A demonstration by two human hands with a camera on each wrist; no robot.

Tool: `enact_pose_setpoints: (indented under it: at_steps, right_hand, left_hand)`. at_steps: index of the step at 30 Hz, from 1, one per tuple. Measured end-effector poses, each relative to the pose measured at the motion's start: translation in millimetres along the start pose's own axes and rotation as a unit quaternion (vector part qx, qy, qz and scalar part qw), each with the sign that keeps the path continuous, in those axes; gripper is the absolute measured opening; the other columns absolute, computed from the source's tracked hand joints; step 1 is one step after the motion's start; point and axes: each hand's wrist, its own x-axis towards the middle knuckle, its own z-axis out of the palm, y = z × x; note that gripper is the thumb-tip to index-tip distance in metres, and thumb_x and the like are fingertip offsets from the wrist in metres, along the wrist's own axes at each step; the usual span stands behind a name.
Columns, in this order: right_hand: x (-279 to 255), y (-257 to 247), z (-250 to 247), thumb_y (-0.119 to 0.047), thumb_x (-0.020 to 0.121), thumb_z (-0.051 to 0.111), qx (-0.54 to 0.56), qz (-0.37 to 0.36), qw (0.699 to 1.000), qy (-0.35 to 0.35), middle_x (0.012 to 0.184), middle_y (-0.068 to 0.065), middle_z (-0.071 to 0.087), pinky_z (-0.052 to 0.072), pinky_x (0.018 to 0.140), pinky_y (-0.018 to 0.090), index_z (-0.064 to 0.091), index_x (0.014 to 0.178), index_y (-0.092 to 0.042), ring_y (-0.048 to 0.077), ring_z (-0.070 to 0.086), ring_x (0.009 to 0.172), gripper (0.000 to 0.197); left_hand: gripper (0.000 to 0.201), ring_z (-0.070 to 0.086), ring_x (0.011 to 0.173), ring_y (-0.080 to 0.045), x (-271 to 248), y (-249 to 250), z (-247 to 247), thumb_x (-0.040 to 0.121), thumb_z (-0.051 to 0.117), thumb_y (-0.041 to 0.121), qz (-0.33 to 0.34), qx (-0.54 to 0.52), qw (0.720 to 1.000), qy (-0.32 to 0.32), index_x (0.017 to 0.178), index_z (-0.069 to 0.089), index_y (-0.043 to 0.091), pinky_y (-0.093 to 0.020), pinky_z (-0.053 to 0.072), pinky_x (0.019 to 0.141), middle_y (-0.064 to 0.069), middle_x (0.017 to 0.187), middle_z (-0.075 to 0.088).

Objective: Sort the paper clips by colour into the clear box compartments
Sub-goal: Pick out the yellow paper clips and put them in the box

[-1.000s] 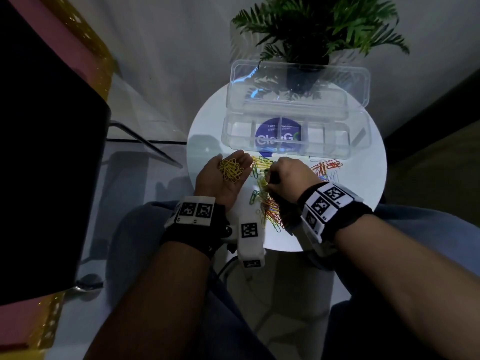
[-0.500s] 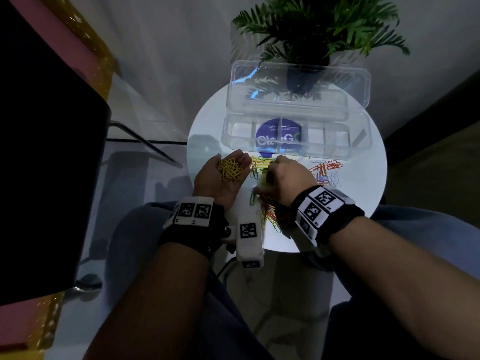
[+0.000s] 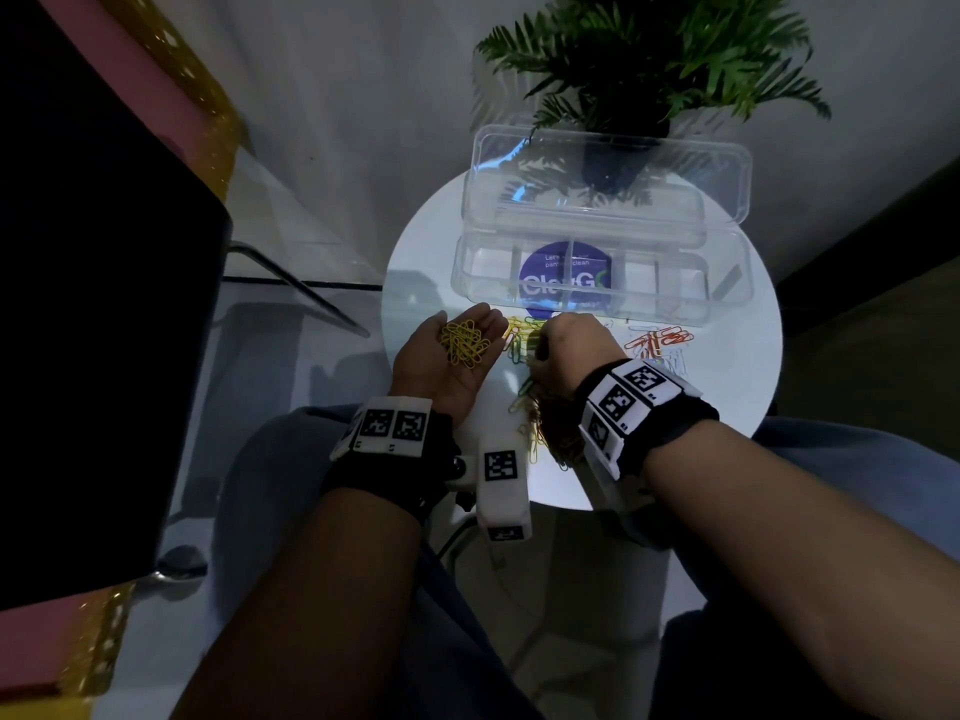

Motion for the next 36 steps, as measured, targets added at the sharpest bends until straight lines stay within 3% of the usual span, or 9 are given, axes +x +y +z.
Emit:
enact_pose_setpoints:
  at_steps: [4, 8, 13, 17, 19, 23, 27, 32, 36]
  right_hand:
    - [-1, 3, -3, -0.015, 0.083, 0.059, -0.001, -0.030, 0.999, -0.024, 0.105, 0.017, 0.061, 0.047, 0.081, 0.031, 0.064, 0.094, -0.003, 0.032, 0.059, 0.099, 0.017]
    - [-6, 9, -6, -0.017, 0.086, 0.057, 0.020, -0.061, 0.998, -0.023, 0.107, 0.015, 0.060, 0.039, 0.077, 0.027, 0.062, 0.098, -0.004, 0.029, 0.057, 0.101, 0.018]
    - [-10, 20, -8, -0.014, 0.083, 0.057, 0.103, -0.066, 0.992, 0.011, 0.087, 0.007, 0.062, 0.037, 0.072, 0.021, 0.064, 0.088, -0.007, 0.023, 0.057, 0.086, 0.011]
    - [-13, 28, -17, -0.010, 0.082, 0.061, 0.188, -0.067, 0.979, 0.052, 0.074, 0.000, 0.058, 0.035, 0.056, 0.008, 0.066, 0.083, -0.007, 0.013, 0.052, 0.073, 0.006]
    - [-15, 31, -23, -0.009, 0.080, 0.067, 0.246, -0.057, 0.966, 0.047, 0.068, -0.003, 0.056, 0.036, 0.059, 0.006, 0.066, 0.082, -0.008, 0.011, 0.051, 0.069, 0.002]
    - [-17, 31, -36, -0.007, 0.075, 0.074, 0.389, -0.038, 0.921, -0.001, 0.063, -0.002, 0.061, 0.046, 0.065, 0.016, 0.064, 0.075, -0.015, 0.008, 0.055, 0.062, 0.013]
    - [-18, 20, -42, -0.003, 0.074, 0.075, 0.481, -0.057, 0.875, -0.012, 0.057, -0.004, 0.066, 0.051, 0.067, 0.023, 0.063, 0.075, -0.018, 0.008, 0.061, 0.058, 0.019]
    - [-25, -5, -45, -0.004, 0.077, 0.071, 0.363, -0.131, 0.922, -0.016, 0.079, 0.011, 0.068, 0.053, 0.081, 0.032, 0.070, 0.081, -0.015, 0.015, 0.061, 0.074, 0.011]
    - [-27, -14, -46, -0.015, 0.083, 0.067, 0.230, -0.188, 0.954, 0.034, 0.096, 0.006, 0.072, 0.051, 0.083, 0.027, 0.073, 0.097, -0.013, 0.015, 0.063, 0.082, 0.015]
  left_hand:
    - [0.046, 0.067, 0.075, -0.018, 2, 0, -1, 0.103, 0.024, 0.028, 0.000, 0.001, 1.000, -0.005, 0.087, 0.059, 0.002, -0.030, 0.053, 0.077, -0.009, 0.066, 0.071]
    - [0.047, 0.070, 0.061, -0.015, 2, -1, -2, 0.103, 0.024, 0.028, 0.002, 0.002, 1.000, -0.007, 0.087, 0.060, 0.004, -0.025, 0.055, 0.065, -0.008, 0.068, 0.072]
    - [0.047, 0.070, 0.059, -0.014, 2, -3, 1, 0.103, 0.023, 0.027, 0.008, 0.003, 1.000, -0.010, 0.087, 0.060, 0.003, -0.025, 0.054, 0.067, -0.008, 0.066, 0.071]
    - [0.047, 0.070, 0.058, -0.016, 3, -3, 1, 0.103, 0.024, 0.027, 0.003, -0.008, 1.000, -0.017, 0.087, 0.060, 0.002, -0.024, 0.056, 0.058, -0.009, 0.066, 0.071]
    - [0.047, 0.070, 0.058, -0.016, 3, -3, 1, 0.103, 0.024, 0.027, 0.004, -0.007, 1.000, -0.018, 0.087, 0.060, 0.002, -0.025, 0.056, 0.060, -0.009, 0.066, 0.071]
    - [0.047, 0.070, 0.058, -0.015, 4, -4, 1, 0.103, 0.023, 0.027, 0.006, 0.004, 1.000, -0.015, 0.087, 0.060, 0.002, -0.025, 0.054, 0.066, -0.008, 0.065, 0.071]
    - [0.047, 0.069, 0.056, -0.016, 4, -8, 3, 0.103, 0.023, 0.026, 0.000, 0.003, 1.000, -0.018, 0.087, 0.060, 0.000, -0.025, 0.057, 0.059, -0.010, 0.065, 0.070]
    - [0.046, 0.070, 0.064, -0.022, 1, -13, 7, 0.102, 0.024, 0.023, -0.028, -0.011, 0.997, -0.071, 0.094, 0.060, -0.004, -0.029, 0.058, 0.062, -0.017, 0.079, 0.071]
    - [0.043, 0.071, 0.070, -0.023, 3, -14, 9, 0.102, 0.026, 0.022, -0.050, -0.036, 0.994, -0.088, 0.095, 0.060, -0.003, -0.029, 0.059, 0.066, -0.017, 0.081, 0.071]
